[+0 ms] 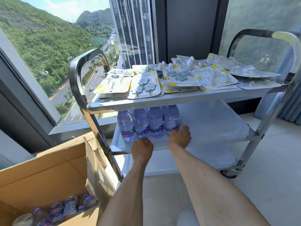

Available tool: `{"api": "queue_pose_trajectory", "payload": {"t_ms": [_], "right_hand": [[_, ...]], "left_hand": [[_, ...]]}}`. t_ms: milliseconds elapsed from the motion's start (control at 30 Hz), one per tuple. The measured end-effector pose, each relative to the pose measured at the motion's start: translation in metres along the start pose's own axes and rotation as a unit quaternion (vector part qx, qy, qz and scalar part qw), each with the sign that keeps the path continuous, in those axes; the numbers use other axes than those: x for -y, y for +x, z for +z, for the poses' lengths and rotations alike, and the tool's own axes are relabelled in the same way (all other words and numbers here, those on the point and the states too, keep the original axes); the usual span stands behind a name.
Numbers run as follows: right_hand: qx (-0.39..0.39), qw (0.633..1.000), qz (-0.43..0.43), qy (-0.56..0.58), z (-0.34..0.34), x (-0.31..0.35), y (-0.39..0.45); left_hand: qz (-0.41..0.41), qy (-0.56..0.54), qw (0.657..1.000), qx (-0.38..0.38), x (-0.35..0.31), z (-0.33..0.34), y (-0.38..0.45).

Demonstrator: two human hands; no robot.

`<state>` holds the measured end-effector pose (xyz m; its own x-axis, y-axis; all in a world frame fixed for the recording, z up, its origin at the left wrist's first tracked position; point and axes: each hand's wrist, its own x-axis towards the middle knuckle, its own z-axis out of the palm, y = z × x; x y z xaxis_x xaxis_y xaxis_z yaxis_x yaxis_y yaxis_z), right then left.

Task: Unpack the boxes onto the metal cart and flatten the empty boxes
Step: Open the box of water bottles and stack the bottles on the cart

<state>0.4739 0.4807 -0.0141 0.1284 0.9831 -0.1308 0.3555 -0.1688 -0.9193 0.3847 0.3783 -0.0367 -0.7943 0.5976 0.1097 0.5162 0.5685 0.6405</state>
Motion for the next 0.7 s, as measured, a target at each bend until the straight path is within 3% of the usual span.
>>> {"api": "queue_pose_trajectory", "payload": {"t_ms": [133,267,400,500,600,700], "right_hand": [[0.016,0.999,0.003,-0.027,-0.004,-0.011,-0.019],[0.047,0.989,-0.13,-0.044,0.006,-0.001,-0.052],[0.106,0.957,-0.267,-0.039,0.036,0.016,-0.105],[0.151,0.934,-0.323,-0.025,0.062,0.037,-0.158],[0.205,0.897,-0.39,0.027,0.087,0.061,-0.219],[0.275,0.852,-0.442,0.051,0.117,0.07,-0.279]], "left_hand": [[-0.023,-0.002,1.0,-0.01,0.016,-0.027,-0.001],[-0.011,-0.029,0.997,-0.063,0.031,-0.06,0.0],[-0.06,-0.107,0.985,-0.119,0.048,-0.107,0.001],[-0.085,-0.143,0.962,-0.216,0.071,-0.146,-0.002],[-0.134,-0.132,0.943,-0.275,0.113,-0.18,-0.001],[-0.226,-0.098,0.93,-0.274,0.171,-0.207,-0.002]]}}
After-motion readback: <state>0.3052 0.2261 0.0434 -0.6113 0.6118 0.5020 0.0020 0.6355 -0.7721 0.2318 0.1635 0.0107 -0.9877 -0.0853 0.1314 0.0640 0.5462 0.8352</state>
